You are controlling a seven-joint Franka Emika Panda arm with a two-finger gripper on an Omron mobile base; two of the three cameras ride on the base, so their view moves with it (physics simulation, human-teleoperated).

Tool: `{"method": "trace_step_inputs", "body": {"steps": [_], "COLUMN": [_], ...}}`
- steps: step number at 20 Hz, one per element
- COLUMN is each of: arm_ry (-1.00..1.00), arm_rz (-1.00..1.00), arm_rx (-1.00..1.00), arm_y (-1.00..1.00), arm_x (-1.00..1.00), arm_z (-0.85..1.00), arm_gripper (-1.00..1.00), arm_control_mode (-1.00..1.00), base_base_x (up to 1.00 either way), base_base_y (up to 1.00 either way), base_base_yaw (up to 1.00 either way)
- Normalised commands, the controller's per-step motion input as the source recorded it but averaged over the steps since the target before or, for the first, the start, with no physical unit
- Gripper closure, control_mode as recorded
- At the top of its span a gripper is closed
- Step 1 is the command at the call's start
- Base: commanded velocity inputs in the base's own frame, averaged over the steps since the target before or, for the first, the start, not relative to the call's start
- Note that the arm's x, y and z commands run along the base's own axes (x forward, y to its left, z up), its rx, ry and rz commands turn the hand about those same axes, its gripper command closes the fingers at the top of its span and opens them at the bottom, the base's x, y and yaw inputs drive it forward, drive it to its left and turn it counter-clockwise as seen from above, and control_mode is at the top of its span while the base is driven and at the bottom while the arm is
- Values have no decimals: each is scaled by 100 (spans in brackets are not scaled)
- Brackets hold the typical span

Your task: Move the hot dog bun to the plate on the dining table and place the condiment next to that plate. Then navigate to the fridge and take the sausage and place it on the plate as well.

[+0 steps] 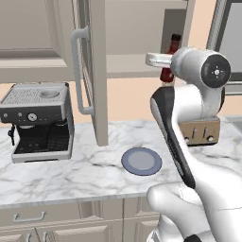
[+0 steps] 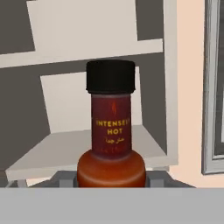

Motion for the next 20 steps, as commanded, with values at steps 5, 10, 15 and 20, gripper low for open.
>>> {"method": "trace_step_inputs", "body": {"steps": [5,10,15,20], "arm_ry": [0,2,0,0], "arm_rz": [6,18,21,0], "arm_rx": [8,7,2,0], "arm_y": [-22,-10,-1,0], "arm_x": [-100,-81,-54,0], "arm_z": [4,0,-1,0], "arm_gripper": [100,100,100,100], "arm_control_mode": [-100,-100,-100,100], "base_base_x": [0,0,0,-19], "base_base_y": [0,0,0,19], "base_base_yaw": [0,0,0,4]}}
